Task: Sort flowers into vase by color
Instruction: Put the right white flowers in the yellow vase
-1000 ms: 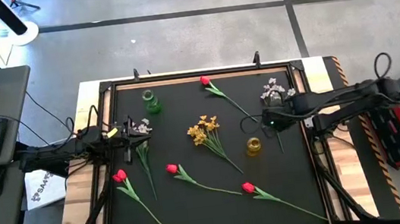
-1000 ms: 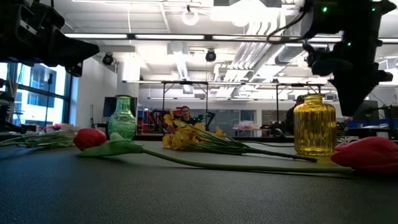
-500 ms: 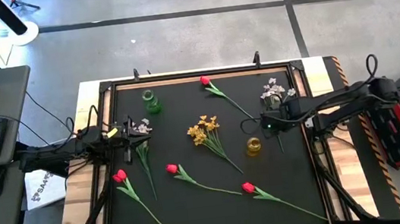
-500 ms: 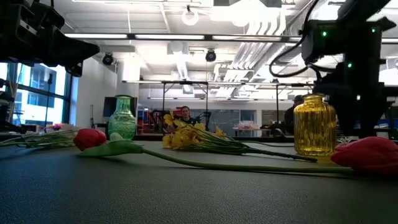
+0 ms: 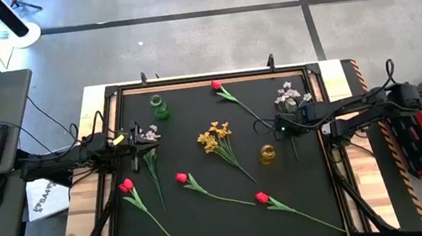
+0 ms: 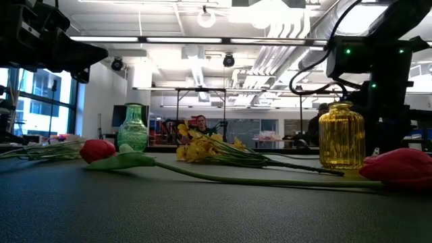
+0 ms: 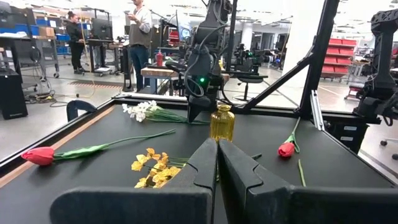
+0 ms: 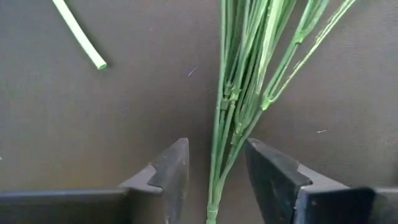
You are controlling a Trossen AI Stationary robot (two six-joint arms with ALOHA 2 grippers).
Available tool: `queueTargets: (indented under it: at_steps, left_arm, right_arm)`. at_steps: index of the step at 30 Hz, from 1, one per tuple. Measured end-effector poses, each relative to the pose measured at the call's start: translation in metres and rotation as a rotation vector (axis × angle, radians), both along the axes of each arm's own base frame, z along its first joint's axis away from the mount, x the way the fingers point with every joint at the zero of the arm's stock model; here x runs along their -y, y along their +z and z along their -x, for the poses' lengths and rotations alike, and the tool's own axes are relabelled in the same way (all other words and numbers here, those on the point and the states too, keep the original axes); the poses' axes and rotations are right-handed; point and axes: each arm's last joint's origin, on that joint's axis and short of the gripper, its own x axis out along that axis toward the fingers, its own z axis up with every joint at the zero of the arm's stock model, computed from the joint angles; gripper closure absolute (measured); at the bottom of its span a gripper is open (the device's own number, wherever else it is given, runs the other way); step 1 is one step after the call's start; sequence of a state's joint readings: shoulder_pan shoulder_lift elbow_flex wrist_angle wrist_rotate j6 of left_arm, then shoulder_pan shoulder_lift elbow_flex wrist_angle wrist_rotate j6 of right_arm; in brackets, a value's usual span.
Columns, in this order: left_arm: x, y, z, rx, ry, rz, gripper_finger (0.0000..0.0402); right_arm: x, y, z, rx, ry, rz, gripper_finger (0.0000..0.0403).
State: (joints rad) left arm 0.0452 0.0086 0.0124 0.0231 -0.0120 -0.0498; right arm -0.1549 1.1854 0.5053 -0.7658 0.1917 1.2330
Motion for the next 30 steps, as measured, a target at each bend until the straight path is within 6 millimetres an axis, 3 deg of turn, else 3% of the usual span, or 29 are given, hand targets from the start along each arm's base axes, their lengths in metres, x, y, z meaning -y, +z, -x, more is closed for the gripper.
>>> queueTargets:
  at_steps: [20, 30]
  left_arm:
    - [0.0, 0.0, 0.0, 0.0, 0.0, 0.001, 0.0398]
    - [0.0, 0.0, 0.0, 0.0, 0.0, 0.002, 0.0398]
  right_arm:
    - [0.003, -0.018, -0.008, -0.112, 0.01, -0.004, 0.0285]
    - [0.003, -0.019, -0.01, -0.092, 0.013, -0.011, 0.0396]
